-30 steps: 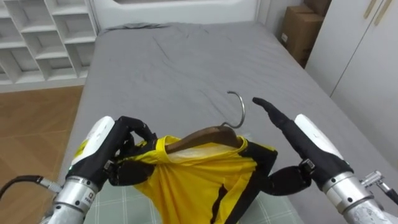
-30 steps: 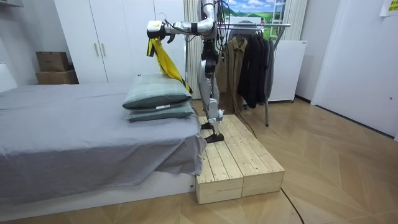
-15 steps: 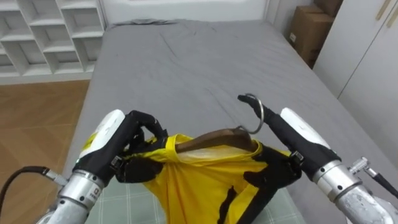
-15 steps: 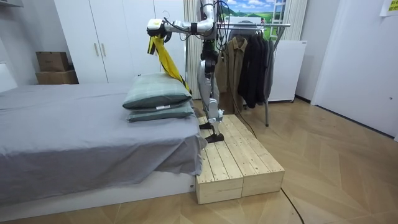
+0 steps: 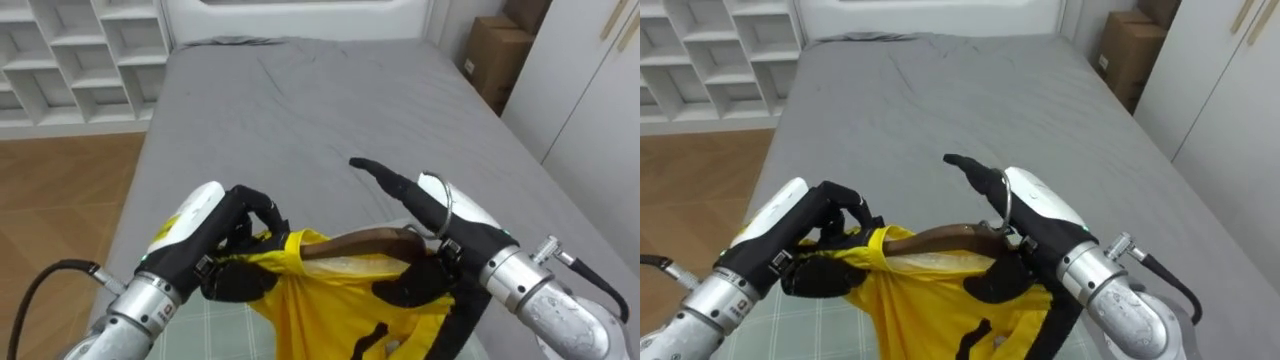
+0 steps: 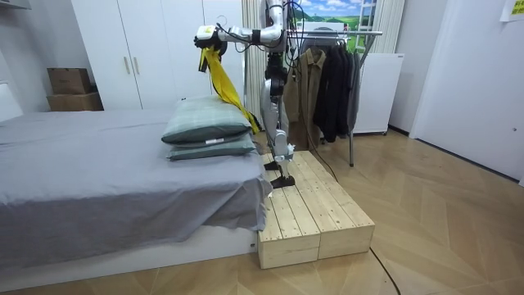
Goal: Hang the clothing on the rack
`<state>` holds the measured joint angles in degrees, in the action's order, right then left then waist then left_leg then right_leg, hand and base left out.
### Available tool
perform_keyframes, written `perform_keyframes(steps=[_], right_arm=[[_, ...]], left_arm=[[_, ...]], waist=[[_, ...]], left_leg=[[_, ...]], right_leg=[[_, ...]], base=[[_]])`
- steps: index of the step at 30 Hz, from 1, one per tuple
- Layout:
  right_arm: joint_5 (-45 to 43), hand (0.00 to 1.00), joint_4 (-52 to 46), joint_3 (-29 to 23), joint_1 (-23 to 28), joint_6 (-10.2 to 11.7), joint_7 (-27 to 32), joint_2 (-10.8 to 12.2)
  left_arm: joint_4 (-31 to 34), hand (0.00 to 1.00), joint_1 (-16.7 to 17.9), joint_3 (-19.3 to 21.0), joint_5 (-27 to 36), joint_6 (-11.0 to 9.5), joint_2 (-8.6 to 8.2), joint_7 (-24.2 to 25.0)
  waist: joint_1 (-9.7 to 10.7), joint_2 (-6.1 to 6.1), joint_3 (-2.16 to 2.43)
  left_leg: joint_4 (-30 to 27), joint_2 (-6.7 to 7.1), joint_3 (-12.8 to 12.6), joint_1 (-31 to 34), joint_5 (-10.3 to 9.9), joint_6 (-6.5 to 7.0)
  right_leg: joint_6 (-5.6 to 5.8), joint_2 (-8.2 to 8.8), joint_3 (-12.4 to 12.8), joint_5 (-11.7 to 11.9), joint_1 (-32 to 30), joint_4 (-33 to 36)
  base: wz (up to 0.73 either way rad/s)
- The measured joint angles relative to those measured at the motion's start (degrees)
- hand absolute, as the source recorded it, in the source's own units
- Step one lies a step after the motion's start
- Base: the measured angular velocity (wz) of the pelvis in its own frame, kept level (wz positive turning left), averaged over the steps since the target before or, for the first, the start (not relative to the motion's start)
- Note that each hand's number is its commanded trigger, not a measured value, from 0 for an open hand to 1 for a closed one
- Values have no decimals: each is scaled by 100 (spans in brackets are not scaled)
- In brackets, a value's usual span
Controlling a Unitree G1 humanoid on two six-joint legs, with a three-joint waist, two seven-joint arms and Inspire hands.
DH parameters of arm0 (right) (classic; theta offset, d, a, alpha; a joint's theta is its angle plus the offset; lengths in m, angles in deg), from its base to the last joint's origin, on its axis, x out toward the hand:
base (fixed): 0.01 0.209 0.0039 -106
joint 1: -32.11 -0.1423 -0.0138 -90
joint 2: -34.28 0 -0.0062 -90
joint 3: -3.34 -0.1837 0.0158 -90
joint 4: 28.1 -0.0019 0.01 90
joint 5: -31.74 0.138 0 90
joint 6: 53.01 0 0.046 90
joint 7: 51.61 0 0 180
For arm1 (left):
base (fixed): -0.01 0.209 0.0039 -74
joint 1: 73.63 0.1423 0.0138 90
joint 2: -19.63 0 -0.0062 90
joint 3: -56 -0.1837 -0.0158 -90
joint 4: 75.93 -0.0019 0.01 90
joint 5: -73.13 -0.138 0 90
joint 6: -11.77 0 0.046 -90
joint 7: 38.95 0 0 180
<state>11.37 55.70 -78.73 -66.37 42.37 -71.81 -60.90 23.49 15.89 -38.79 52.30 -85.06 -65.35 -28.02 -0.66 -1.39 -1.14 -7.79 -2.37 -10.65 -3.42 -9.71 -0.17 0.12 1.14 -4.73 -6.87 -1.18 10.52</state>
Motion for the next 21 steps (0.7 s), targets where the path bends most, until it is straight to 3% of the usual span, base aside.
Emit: perform_keyframes(steps=[21], right_arm=[[-17, 0, 533, -3, -112, 1, 4, -149]], left_arm=[[289, 100, -10, 15, -7, 0, 9, -33]], waist=[[-142, 3, 4]], left_leg=[[-7, 0, 69, -36, 0, 0]], right_leg=[[-1, 4, -40, 0, 67, 5]], base=[[0]])
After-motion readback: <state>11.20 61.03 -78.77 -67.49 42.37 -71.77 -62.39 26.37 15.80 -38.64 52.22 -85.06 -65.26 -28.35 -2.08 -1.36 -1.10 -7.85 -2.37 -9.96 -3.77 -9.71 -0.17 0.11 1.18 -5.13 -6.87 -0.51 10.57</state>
